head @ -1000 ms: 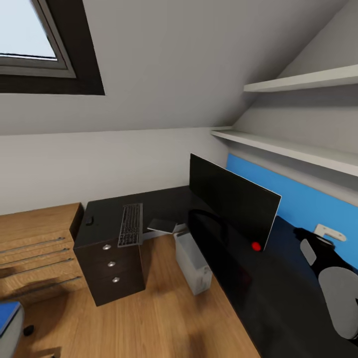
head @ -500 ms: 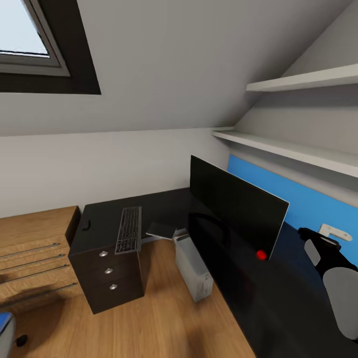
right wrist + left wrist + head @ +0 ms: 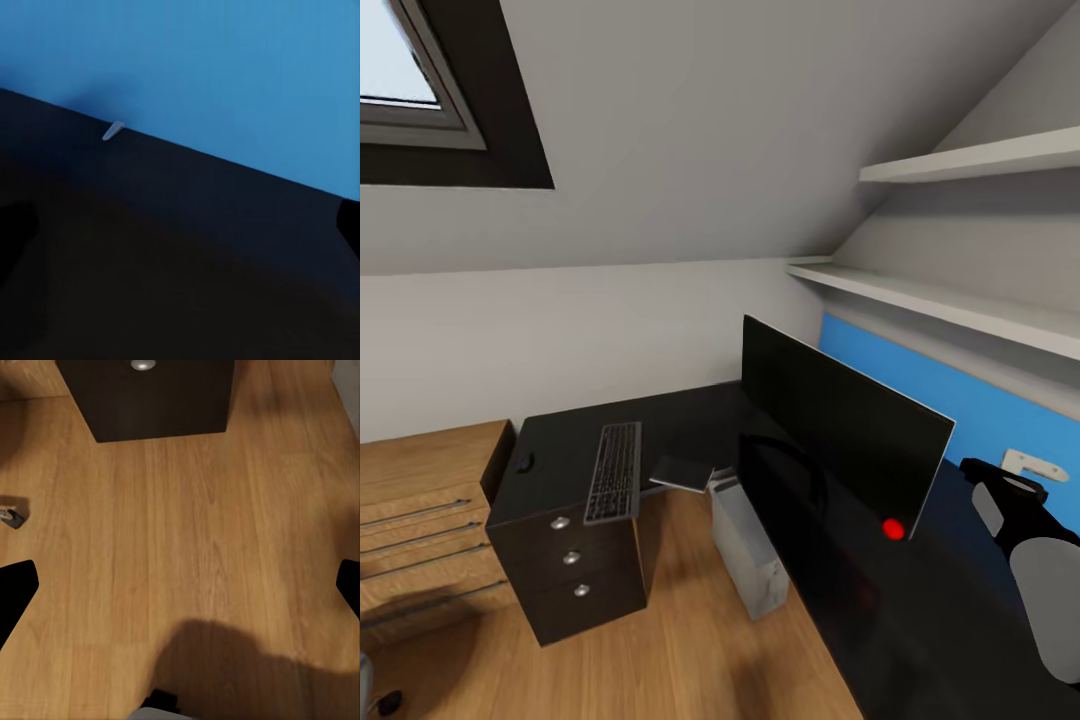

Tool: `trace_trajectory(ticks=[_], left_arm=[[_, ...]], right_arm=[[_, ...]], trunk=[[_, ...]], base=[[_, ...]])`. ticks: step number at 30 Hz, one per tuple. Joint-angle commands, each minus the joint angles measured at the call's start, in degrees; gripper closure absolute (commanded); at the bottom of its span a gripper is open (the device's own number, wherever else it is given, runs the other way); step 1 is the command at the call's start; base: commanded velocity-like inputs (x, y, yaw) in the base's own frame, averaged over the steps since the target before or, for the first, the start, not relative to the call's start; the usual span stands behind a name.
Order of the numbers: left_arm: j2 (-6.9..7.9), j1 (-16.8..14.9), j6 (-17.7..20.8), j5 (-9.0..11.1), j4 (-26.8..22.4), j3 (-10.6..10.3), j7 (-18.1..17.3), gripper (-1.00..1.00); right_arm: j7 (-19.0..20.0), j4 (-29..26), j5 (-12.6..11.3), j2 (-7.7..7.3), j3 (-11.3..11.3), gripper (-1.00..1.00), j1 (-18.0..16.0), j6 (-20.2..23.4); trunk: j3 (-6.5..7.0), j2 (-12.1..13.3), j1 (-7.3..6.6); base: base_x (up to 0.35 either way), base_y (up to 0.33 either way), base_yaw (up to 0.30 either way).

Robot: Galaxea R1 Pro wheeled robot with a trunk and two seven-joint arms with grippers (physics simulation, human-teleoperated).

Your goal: In the bedroom, organize the workspace by keeping the computer under the desk, ensuring the monitor is on the desk, placing the keyboard on the desk next to the monitor, placing the mouse on the desk next to the keyboard, moving the folder from the swivel chair onto the desk next to the mouse, stacking the notebook on top of the folder with the pen on top of the notebook, and positioning the swivel chair next to the desk.

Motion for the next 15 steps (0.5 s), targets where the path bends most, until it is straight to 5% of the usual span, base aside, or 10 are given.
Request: trace_trajectory(ticks=[1,15], left_arm=[[0.06,-0.08,-0.34,0.60,0.01,-0.47,0.39,-1.00],[0.11,-0.08,-0.34,0.60,0.04,-0.48,0.38,-1.00]], right_arm=[[-0.08,-0.08,0.12,0.02,-0.08,-1.00,-0.05,0.34],[4.20,0.04,3.29,0.24,-0.01,-1.00,-0.03,-0.60]], trunk=[[-0.13,-0.13,0.06],[-0.13,-0.13,0.06]], base=[[0.197,-0.001,0.000],[0.039,0.000,0.000]])
